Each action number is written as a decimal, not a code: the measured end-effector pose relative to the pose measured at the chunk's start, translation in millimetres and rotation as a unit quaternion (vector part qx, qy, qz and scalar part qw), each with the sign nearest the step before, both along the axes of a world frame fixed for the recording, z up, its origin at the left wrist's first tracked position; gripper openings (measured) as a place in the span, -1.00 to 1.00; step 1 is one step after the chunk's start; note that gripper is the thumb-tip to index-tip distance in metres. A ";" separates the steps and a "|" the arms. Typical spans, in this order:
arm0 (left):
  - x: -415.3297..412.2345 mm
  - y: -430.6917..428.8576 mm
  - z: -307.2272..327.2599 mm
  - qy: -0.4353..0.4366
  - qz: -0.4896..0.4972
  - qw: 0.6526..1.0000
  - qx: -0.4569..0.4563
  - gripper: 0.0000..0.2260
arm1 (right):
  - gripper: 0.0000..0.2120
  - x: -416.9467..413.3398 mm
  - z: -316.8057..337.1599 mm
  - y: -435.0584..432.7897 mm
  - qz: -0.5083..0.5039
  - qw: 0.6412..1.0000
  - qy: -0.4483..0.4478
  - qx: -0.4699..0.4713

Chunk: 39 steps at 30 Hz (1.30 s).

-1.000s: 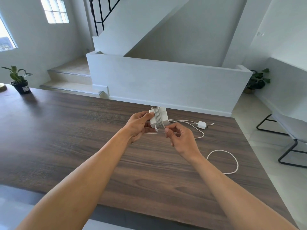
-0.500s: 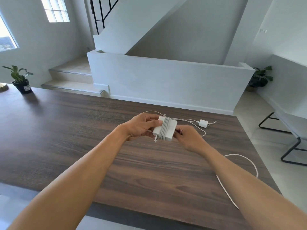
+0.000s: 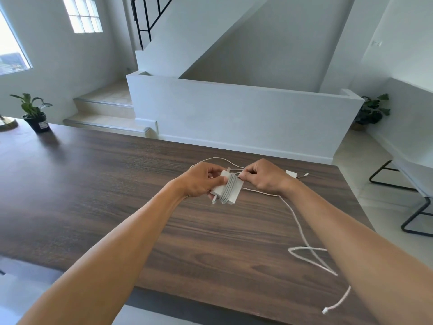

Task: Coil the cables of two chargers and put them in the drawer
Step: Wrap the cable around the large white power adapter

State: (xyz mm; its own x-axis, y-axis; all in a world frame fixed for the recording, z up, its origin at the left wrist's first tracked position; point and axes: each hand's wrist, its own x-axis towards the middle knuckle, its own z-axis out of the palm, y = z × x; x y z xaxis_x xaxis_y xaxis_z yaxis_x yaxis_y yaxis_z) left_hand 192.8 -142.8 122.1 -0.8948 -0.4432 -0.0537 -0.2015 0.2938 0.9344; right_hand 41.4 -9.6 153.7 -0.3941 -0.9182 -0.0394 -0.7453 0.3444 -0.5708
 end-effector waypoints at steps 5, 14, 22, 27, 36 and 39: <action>-12.4 -7.1 -2.0 0.026 0.149 0.988 -0.031 -0.81 | -0.73 19.0 11.1 -3.4 -0.018 0.994 0.053 -0.090; -23.6 -11.1 13.5 0.133 0.239 0.949 0.155 -0.79 | -0.77 39.6 -26.4 15.1 -0.034 0.966 0.012 -0.256; -22.6 -2.0 5.8 0.174 0.145 0.942 0.248 -0.84 | -0.89 33.5 -43.1 22.7 -0.069 0.954 -0.113 -0.270; -19.3 2.5 8.4 0.178 0.090 0.940 0.276 -0.81 | -0.88 24.8 -51.8 21.5 -0.075 0.951 -0.124 -0.272; -6.4 3.4 12.2 0.104 -0.036 0.961 0.255 -0.68 | -0.83 -4.3 -34.4 20.1 -0.059 0.977 -0.117 -0.168; -2.9 0.3 10.0 0.061 -0.042 0.977 0.201 -0.71 | -0.84 -17.6 -10.9 19.6 -0.049 0.987 -0.098 -0.117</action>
